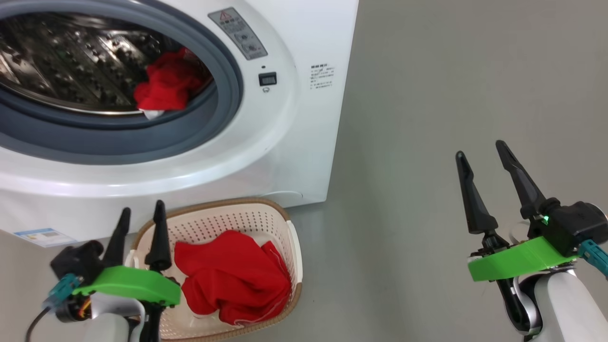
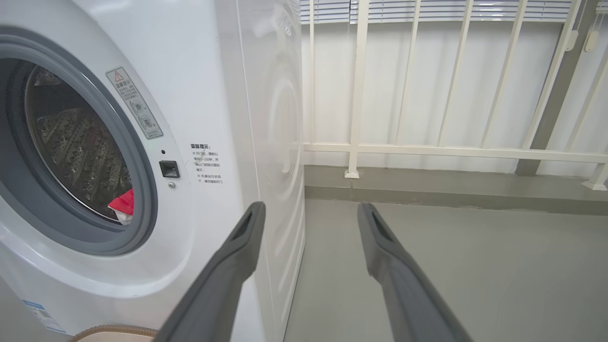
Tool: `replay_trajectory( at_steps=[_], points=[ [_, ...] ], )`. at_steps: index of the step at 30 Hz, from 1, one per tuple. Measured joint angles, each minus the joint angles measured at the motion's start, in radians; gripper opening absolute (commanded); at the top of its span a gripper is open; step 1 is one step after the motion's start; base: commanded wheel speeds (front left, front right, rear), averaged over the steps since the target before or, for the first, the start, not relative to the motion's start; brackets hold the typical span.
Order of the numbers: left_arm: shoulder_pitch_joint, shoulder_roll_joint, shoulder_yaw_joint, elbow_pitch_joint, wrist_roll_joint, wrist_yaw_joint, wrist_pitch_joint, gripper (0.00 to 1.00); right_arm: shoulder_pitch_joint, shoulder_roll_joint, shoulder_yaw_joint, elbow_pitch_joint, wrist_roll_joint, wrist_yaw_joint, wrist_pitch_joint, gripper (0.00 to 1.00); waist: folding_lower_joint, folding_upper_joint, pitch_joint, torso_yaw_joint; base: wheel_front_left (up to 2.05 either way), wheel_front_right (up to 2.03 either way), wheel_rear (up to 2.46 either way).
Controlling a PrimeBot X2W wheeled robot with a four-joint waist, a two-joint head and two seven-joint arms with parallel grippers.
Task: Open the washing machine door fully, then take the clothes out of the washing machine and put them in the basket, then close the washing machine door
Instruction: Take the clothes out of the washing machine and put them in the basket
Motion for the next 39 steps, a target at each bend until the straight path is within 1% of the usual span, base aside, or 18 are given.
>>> replay_trajectory(
  at_steps=[5,8,12,14,18,21,27,39],
  points=[
    [0.049,0.0,0.02,-0.115,0.017,-0.009,0.0,1.0,0.028,0.005,-0.021,-0.015,-0.008,0.0,0.0,1.0,0.0,0.0,-0.032,0.003,0.0,0.0,0.0],
    [0.088,0.0,0.017,-0.181,0.061,-0.017,-0.002,1.0,0.048,0.008,-0.034,-0.025,-0.01,0.0,0.0,1.0,0.0,0.0,-0.052,0.003,0.0,0.0,0.0],
    [0.136,0.001,0.017,-0.222,0.078,-0.018,-0.004,1.0,0.077,0.011,-0.055,-0.03,-0.02,0.0,0.0,1.0,0.0,0.0,-0.077,0.003,0.0,0.0,0.0],
    [0.184,0.001,0.015,-0.256,0.083,-0.025,-0.004,1.0,0.114,0.016,-0.074,-0.033,-0.02,0.0,0.0,1.0,0.0,0.0,-0.105,0.003,0.0,0.0,0.0],
    [0.228,0.006,0.016,-0.273,0.089,-0.025,-0.004,1.0,0.15,0.02,-0.082,-0.052,-0.026,0.0,0.0,1.0,0.0,0.0,-0.142,0.004,0.0,0.0,0.0],
    [0.259,0.018,0.023,-0.281,0.116,-0.025,-0.004,1.0,0.171,0.023,-0.085,-0.063,-0.03,0.0,0.0,1.0,0.0,0.0,-0.168,0.003,0.0,0.0,0.0],
    [0.31,0.018,0.035,-0.296,0.13,-0.026,-0.004,1.0,0.213,0.027,-0.087,-0.079,-0.054,0.0,0.0,1.0,-0.0001,0.0,-0.21,-0.001,0.0,0.0,0.0],
    [0.339,0.017,0.042,-0.322,0.13,-0.026,-0.004,1.0,0.253,0.032,-0.089,-0.091,-0.061,0.0,0.0,1.0,0.0,0.0,-0.244,0.001,0.0,0.0,0.0]
  ],
)
